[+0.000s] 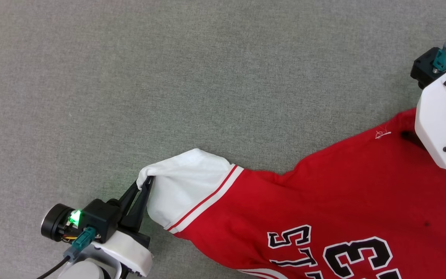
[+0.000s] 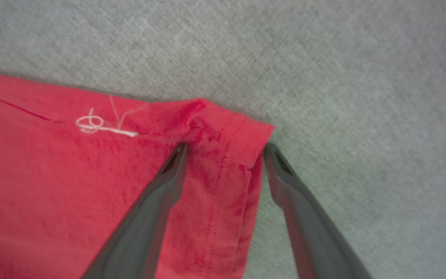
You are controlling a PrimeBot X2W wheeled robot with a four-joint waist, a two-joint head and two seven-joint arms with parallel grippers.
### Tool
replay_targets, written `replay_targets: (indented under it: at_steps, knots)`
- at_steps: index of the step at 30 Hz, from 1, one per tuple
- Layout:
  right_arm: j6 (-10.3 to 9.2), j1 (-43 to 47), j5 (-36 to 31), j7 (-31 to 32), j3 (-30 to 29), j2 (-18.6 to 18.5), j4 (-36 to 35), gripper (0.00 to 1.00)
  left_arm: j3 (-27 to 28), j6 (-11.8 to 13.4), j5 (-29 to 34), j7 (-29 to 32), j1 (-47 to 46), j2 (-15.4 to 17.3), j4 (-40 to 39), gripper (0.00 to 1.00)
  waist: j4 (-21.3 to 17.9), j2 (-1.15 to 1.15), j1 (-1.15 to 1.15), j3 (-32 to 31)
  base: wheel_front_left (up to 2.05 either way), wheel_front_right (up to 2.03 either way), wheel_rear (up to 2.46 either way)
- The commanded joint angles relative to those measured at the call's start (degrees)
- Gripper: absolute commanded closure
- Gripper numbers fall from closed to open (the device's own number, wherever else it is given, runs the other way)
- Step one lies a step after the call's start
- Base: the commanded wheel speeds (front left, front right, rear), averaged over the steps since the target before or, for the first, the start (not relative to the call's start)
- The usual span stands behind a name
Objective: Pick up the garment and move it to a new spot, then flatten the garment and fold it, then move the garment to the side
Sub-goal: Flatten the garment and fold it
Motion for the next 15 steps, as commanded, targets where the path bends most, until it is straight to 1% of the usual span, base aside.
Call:
replay_targets:
  at_steps: [1,4,5,6,10,15]
  knots:
    - [-0.02,1.25,0.48,-0.3,1.94,0.55,1.02,0.0,0.02,-0.05,0.05,-0.25,-1.06,-0.22,0.18,1.0,0.17,0.0,0.0,0.15,0.0,0.0,0.0]
    - [-0.02,1.28,1.59,-1.72,4.49,0.54,1.97,0.0,-0.05,-0.17,-0.22,-0.4,-0.96,-0.72,0.72,1.0,0.12,0.0,0.0,-0.12,0.0,0.0,0.0]
    - [-0.01,0.82,1.65,-2.95,4.91,0.47,1.88,0.63,-0.04,-0.19,-0.32,-0.46,-0.87,-0.82,0.93,1.0,-0.02,0.0,0.0,-0.42,0.0,0.0,0.0]
    - [-0.01,0.29,1.47,-4.04,5.62,0.25,1.61,1.0,-0.04,-0.27,-0.43,-0.51,-0.78,-0.97,1.12,1.0,-0.14,0.0,0.0,-0.91,0.0,0.0,0.0]
    - [-0.02,-1.38,2.18,-10.06,6.91,-1.34,0.83,1.0,0.49,0.08,-0.61,-0.69,0.25,-1.02,1.59,1.0,-1.04,0.0,0.0,-4.58,0.0,0.0,0.0]
    - [-0.02,-1.31,3.18,-18.96,8.17,-2.87,-0.29,1.0,0.41,0.46,-0.53,-0.57,1.81,0.4,1.28,1.0,-2.76,0.0,0.0,-11.27,0.0,0.0,0.0]
